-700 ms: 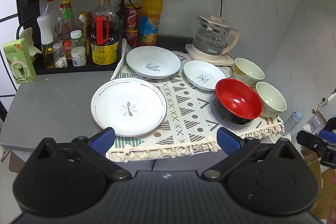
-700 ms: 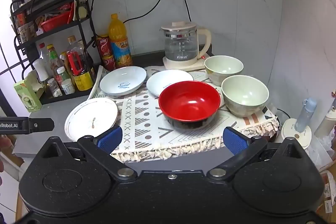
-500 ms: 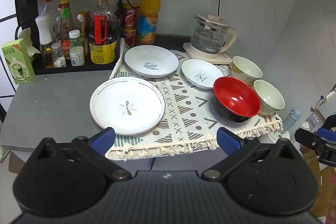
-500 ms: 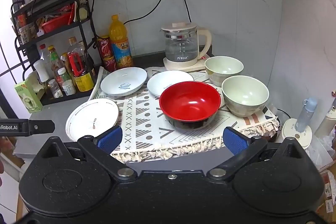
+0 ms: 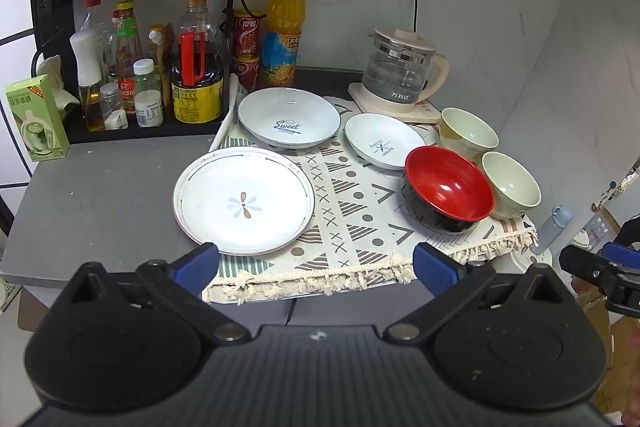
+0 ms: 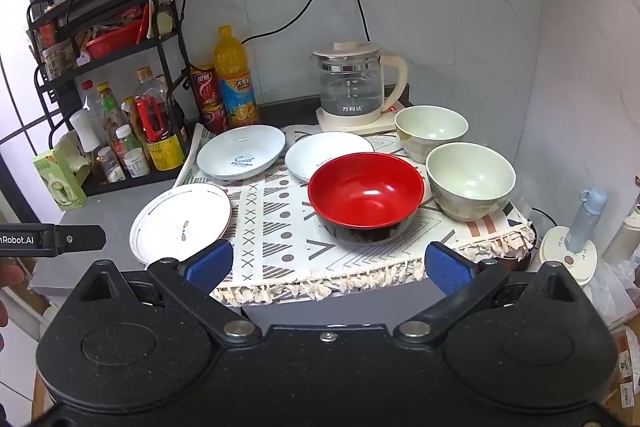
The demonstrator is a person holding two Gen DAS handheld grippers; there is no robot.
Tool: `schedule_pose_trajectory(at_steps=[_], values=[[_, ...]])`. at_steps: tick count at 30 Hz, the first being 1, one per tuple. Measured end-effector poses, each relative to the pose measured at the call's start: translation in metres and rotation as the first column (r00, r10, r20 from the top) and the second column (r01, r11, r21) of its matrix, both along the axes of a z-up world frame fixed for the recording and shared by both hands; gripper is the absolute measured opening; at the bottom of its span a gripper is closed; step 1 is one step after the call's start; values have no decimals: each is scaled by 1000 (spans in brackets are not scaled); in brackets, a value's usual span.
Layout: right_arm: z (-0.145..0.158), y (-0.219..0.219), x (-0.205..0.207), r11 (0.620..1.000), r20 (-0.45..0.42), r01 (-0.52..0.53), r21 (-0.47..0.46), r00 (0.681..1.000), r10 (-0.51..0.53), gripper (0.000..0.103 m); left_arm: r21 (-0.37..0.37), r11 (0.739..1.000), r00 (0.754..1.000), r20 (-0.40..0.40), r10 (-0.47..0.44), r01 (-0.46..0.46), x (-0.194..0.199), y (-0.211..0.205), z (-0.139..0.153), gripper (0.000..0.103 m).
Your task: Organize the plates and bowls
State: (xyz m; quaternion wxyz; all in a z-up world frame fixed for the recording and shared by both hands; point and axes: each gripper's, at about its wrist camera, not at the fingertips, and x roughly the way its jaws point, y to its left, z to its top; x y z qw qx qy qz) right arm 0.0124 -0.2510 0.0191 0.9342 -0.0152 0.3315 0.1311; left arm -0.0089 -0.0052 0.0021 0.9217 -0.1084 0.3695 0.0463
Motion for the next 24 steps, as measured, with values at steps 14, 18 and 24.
schedule_pose_trajectory(at_steps=[14,18,24], values=[[-4,-2,-2,1000,-15,1,-6,1000,-1,103,-16,1000,1000,-9,6,-7,-4,2,-4,102],[-3,-2,-1,1000,-10,2,-8,1000,-2,103,-19,1000,1000,-8,5,-6,-5,3,-4,102],[-3,-1,-2,1000,-6,9,-10,1000,-9,103,-22,1000,1000,-5,3,-3,-6,3,-3,102]])
